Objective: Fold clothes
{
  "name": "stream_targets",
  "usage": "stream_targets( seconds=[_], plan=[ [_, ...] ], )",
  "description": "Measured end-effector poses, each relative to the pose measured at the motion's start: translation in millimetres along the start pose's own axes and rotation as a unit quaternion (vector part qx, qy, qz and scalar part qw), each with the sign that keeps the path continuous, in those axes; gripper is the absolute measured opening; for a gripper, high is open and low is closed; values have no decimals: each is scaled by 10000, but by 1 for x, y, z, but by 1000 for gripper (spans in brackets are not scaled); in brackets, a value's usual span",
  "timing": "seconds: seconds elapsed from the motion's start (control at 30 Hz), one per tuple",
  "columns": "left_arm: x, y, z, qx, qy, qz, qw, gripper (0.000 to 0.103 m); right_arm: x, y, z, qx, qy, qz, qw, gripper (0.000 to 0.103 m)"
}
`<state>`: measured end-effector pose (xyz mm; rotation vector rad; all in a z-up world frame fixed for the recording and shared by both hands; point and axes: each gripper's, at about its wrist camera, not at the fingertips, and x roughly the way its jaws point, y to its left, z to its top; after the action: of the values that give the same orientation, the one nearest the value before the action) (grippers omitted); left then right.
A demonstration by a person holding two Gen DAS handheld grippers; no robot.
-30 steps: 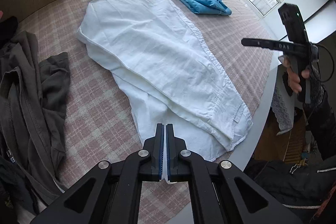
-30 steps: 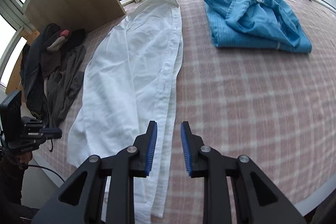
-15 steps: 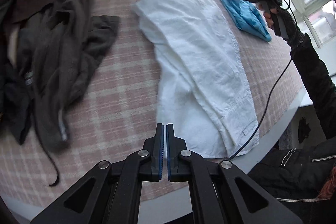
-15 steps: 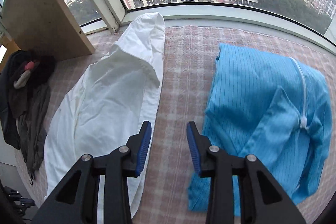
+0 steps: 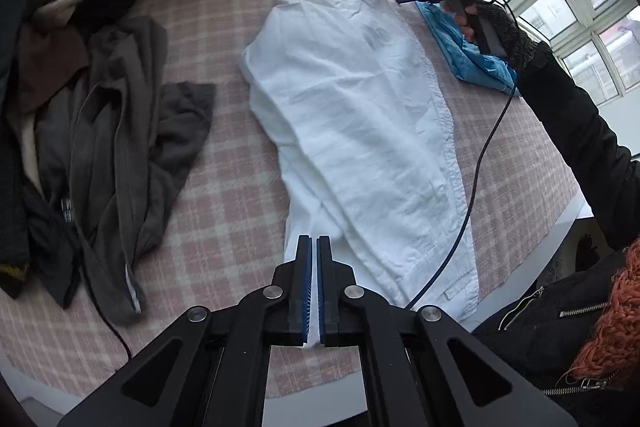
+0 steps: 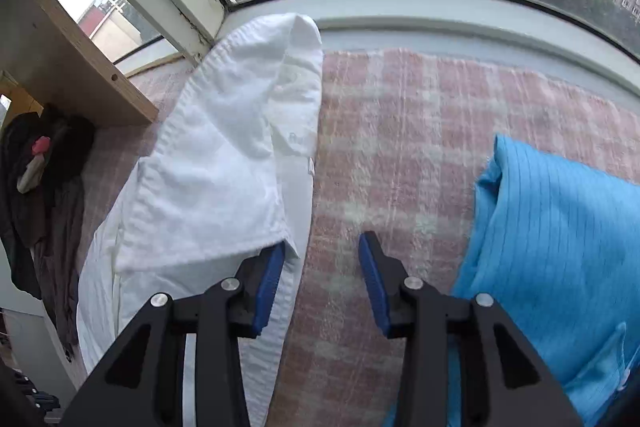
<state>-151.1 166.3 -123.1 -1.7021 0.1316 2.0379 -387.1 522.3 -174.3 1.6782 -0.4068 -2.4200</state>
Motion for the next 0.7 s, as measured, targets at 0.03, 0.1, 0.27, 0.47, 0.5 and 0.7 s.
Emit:
stream_targets(
  seconds=[0.03, 0.1, 0.27, 0.47, 0.5, 0.7],
  plan=[
    [3, -5, 15, 134, -21, 33, 9999, 1, 3, 0, 2, -18, 9, 59, 10000, 39],
    [15, -14, 51, 438, -58, 105, 9990, 1, 9, 0, 6, -54, 27, 177, 9998, 39],
    [59, -44, 166, 1198, -370, 265, 9918, 2, 13, 5, 8, -116, -21, 335, 9994, 18],
    [113, -71, 291, 1680, -786, 215, 9824, 6, 7, 8, 10, -60, -188, 616, 9979, 17],
    [122, -70, 305, 1718, -812, 253, 9815, 7, 4, 9, 11, -104, -232, 594, 9979, 17],
    [152, -61, 338, 2192, -815, 349, 9716, 16, -16, -3, 21, -248, -190, 349, 9989, 35]
  ],
)
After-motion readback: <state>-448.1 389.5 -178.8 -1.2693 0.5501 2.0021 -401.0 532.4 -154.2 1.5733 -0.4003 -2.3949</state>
